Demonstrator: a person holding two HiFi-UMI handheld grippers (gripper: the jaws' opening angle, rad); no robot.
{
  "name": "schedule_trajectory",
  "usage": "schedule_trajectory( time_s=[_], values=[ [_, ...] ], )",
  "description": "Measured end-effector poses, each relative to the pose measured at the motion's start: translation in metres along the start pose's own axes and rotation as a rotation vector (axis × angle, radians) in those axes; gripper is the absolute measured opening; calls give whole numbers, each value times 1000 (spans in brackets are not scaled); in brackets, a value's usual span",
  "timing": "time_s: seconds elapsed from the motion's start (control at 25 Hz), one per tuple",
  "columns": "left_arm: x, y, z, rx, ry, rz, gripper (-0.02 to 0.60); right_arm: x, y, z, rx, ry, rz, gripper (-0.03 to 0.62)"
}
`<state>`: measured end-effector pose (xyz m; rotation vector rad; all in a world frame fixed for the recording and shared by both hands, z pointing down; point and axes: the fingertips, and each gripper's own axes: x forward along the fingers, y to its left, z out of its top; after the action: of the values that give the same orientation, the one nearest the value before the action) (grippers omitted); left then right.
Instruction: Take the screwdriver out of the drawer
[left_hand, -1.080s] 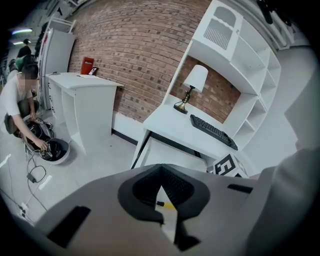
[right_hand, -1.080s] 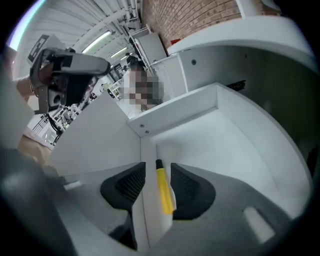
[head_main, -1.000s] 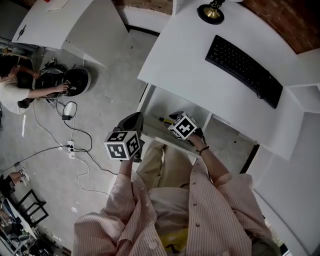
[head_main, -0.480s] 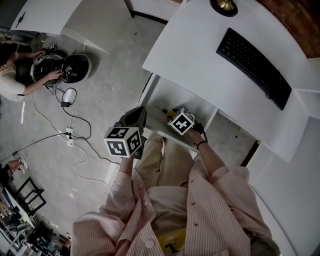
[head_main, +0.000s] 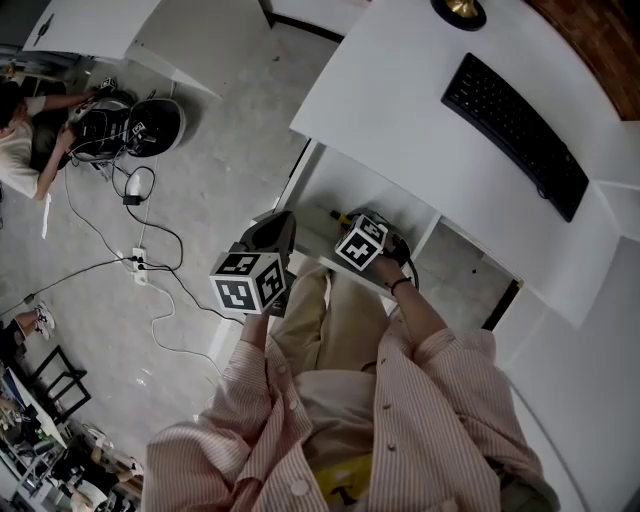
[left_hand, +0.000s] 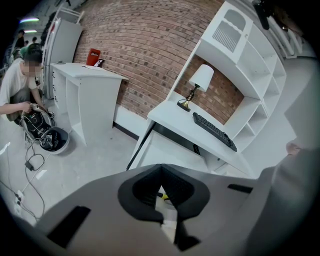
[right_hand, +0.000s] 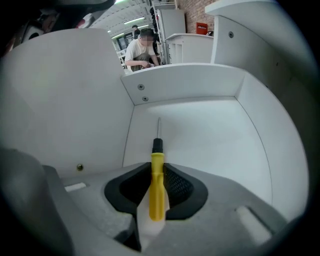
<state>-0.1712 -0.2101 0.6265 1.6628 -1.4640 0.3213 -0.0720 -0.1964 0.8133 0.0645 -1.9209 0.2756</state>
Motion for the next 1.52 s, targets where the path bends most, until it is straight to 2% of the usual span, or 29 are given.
schedule_trajectory(
  time_s=[0.36,0.8,1.08,1.2,1.52],
  values=[
    [-5,2,-2,16,4,-6,0,-4,7,12,16,-17,23,80],
    [-15,-11,14,58,-29,-46,0,-45,1,34,34,-120,-28,80],
    [-23,-20,31,95,-72,-79,0,-90,-7,48,62,-237,-77,80],
    [-30,-27,40,118,-100,-111,0,-112,-9,57,86,-304,-102,80],
    [-46,-39,63,172,-164,-134,0,-174,-7,81,119,-479,-149,80]
  ],
)
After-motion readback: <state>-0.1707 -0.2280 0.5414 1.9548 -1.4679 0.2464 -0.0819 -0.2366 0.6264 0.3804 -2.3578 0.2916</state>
